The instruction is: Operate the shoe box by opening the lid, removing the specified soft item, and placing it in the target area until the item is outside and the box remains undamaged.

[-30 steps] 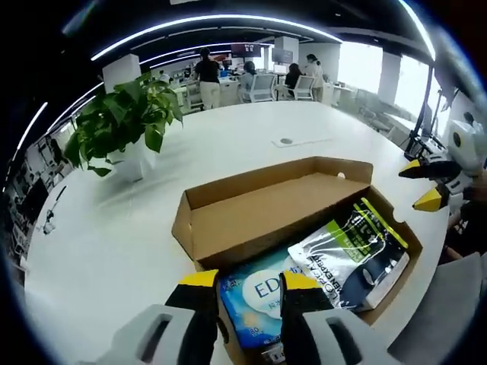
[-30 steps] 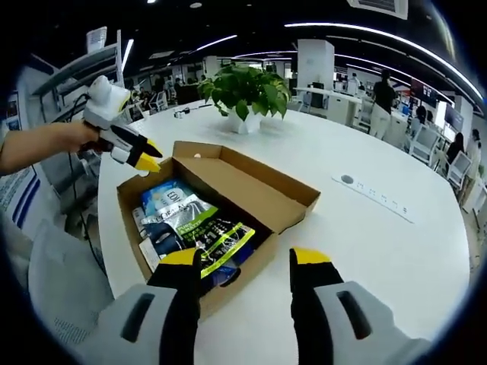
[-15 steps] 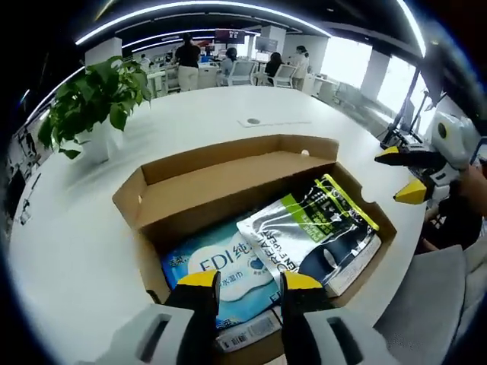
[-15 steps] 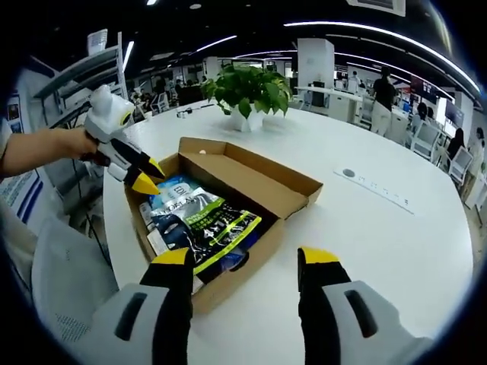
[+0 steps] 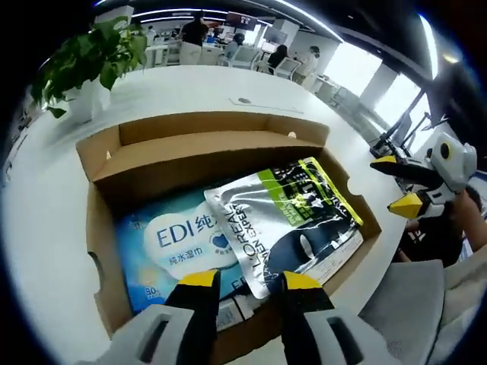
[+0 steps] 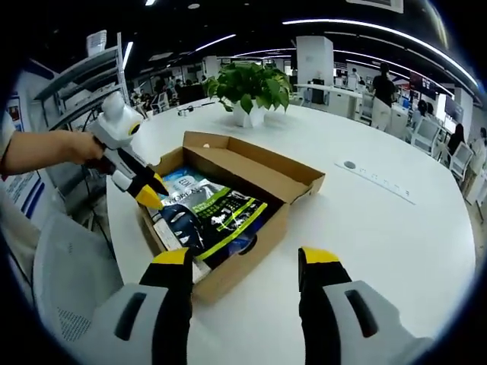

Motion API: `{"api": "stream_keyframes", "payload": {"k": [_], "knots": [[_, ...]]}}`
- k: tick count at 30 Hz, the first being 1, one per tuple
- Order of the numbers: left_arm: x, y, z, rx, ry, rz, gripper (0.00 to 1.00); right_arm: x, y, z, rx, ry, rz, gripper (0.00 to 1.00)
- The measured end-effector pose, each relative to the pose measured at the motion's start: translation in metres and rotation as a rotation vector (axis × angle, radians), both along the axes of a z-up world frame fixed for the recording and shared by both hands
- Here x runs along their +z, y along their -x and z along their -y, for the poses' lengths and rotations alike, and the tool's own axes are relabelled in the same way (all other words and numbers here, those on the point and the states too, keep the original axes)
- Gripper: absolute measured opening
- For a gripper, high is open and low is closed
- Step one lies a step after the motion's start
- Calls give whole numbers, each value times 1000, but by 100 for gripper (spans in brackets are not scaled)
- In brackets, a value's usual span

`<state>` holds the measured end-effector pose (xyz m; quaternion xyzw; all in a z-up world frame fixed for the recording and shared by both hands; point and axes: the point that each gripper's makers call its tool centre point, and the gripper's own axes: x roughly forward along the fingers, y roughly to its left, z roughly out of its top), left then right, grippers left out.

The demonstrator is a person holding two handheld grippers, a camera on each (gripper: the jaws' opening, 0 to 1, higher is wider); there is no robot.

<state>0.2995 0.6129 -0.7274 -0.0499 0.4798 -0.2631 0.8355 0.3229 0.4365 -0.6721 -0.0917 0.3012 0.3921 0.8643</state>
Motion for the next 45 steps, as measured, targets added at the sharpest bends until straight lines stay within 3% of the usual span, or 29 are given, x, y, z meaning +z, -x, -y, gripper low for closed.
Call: {"api": "stream_keyframes", "payload": {"k": [12,21,29,45], "knots": [[-4,-1,8,142,207,-127,25,-4,6,-8,16,-11,-17,53],[0,-3,14,260,344,-208,12,-7,9,-15,31,-15,-29,52],[2,-3,22,247,345,-189,1,-10,13,-17,39,-11,-43,50],[13,-8,9,259,333,-131,0,-11,10,-36,49,-42,-66,46]]}}
